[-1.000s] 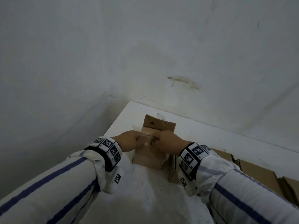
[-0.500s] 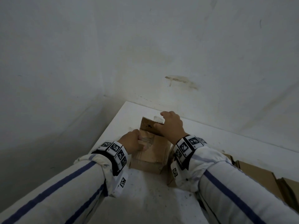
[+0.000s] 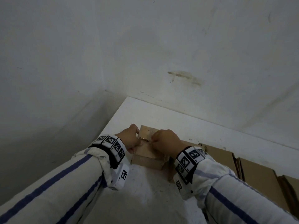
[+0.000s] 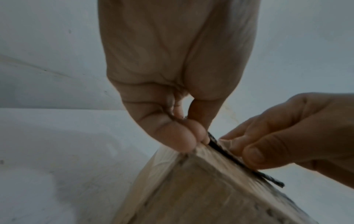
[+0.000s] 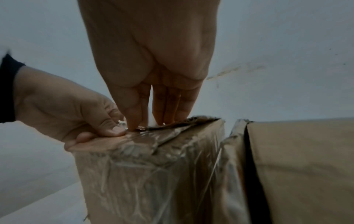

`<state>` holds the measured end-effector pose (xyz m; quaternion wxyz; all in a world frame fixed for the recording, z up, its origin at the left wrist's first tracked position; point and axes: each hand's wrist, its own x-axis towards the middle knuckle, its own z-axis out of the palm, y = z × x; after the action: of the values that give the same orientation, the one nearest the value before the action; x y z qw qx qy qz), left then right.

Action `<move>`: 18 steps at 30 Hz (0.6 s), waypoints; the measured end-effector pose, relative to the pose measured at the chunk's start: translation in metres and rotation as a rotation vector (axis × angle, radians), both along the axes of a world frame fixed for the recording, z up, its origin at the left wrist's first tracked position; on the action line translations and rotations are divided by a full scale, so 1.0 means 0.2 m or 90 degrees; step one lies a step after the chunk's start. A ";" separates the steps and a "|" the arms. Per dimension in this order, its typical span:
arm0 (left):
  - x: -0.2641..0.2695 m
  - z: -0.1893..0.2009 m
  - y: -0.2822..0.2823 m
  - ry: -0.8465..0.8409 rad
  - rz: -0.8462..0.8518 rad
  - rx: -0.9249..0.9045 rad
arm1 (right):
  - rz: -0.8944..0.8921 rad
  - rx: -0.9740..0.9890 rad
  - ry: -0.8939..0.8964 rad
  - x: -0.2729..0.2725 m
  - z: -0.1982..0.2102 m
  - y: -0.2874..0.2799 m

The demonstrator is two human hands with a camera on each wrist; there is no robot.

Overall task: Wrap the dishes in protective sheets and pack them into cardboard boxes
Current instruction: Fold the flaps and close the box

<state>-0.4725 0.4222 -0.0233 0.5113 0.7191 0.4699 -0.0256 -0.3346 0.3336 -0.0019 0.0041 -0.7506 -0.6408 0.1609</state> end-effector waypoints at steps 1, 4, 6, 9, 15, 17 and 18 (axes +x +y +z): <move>0.00 0.00 0.00 0.003 0.004 -0.004 | -0.005 -0.004 0.003 0.00 -0.01 0.00; 0.00 0.01 0.00 0.015 -0.024 0.010 | -0.019 -0.029 -0.028 -0.03 -0.03 0.02; 0.01 0.02 0.00 0.019 -0.043 0.023 | -0.009 -0.038 -0.054 -0.04 -0.03 0.02; 0.01 0.03 -0.02 0.026 -0.044 0.044 | 0.060 -0.066 -0.060 -0.04 -0.03 -0.01; 0.02 0.05 -0.02 0.042 -0.061 0.060 | 0.005 -0.160 0.092 0.03 0.01 -0.01; 0.02 0.07 -0.02 0.047 -0.072 0.064 | -0.020 -0.091 0.088 0.05 0.00 0.01; 0.02 0.07 -0.03 0.050 -0.076 0.064 | -0.045 -0.044 0.053 0.05 -0.02 0.02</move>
<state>-0.4678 0.4169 -0.0091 0.4534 0.7689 0.4467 -0.0603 -0.3256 0.3377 -0.0054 0.0105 -0.7650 -0.6074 0.2140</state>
